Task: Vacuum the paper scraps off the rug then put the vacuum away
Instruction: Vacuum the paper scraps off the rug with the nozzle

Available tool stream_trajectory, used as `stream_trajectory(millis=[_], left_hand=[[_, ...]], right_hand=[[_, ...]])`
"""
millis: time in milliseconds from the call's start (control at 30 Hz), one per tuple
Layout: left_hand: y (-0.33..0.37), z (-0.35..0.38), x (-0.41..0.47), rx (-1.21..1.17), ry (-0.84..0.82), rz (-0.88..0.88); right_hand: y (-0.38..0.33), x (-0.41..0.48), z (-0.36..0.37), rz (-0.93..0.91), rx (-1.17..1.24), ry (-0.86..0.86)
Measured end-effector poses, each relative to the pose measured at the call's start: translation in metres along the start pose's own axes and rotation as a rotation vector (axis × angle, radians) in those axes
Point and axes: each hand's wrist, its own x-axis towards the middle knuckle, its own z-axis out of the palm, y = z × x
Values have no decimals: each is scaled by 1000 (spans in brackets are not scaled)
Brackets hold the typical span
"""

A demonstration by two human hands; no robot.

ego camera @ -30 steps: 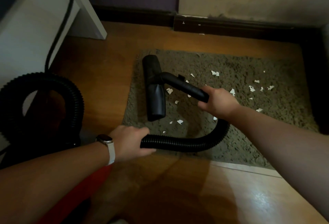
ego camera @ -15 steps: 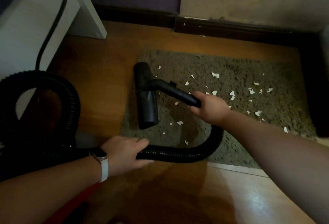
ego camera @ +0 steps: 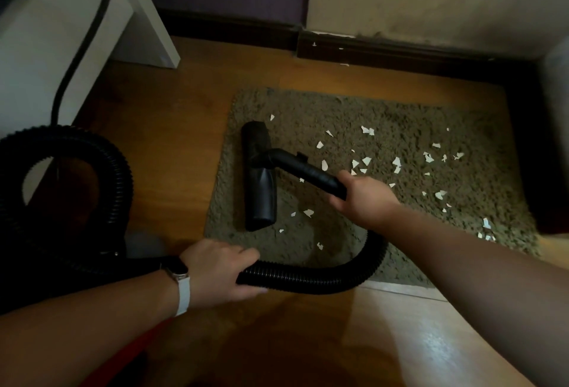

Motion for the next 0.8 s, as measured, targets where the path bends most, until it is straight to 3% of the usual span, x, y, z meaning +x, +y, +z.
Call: stream_trajectory(millis=[267, 500, 800], left_hand=[[-1, 2, 0, 51, -46, 37], [4, -3, 6, -39, -198, -49], [6, -7, 17, -73, -219, -96]], right_hand=[[-19, 6, 5, -35, -69, -54], [8, -8, 7, 97, -59, -62], [38, -27, 16, 307, 134, -56]])
